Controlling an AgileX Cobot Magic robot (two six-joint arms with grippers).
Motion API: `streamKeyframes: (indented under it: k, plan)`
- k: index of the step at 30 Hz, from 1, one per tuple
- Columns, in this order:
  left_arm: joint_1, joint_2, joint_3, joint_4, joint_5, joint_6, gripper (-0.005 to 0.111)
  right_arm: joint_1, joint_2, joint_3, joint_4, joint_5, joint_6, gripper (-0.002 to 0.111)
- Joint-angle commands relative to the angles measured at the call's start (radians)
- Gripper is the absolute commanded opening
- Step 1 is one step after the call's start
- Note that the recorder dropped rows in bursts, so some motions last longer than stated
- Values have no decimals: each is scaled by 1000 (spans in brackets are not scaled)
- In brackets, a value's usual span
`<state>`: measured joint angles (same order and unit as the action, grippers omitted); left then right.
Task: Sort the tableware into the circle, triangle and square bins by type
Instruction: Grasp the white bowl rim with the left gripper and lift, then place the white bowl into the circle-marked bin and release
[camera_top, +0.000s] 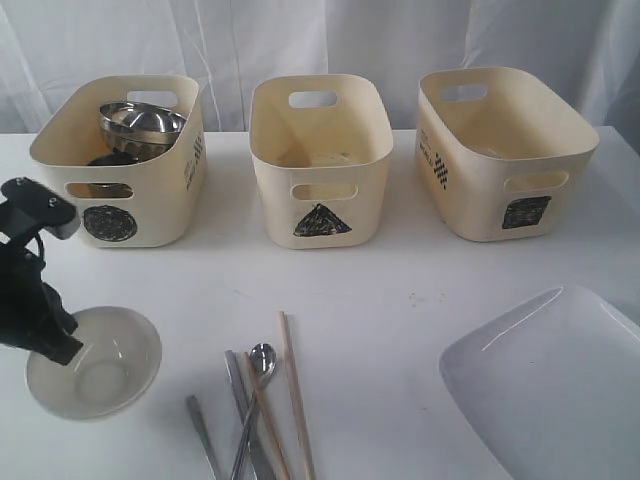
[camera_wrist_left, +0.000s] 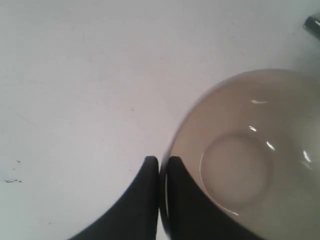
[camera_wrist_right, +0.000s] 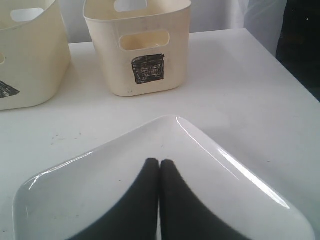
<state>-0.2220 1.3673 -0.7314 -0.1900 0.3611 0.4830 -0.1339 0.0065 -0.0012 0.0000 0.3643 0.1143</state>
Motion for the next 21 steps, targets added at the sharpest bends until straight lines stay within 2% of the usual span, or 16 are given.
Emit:
streamKeyframes:
  k: [1, 4, 7, 14, 21]
  plan:
    - [-1, -80, -7, -10, 8, -8, 0, -6, -7, 1, 0, -13, 2, 0]
    - [-1, -153, -42, -10, -4, -10, 0, -6, -7, 1, 0, -13, 2, 0]
    - [-1, -229, -94, -10, -92, -10, 0, -6, -7, 1, 0, -13, 2, 0]
    - [-1, -292, -143, -19, -574, -17, 0, -6, -7, 1, 0, -13, 2, 0]
    - [-1, -128, -151, -19, -972, -13, 0, -6, -7, 1, 0, -13, 2, 0]
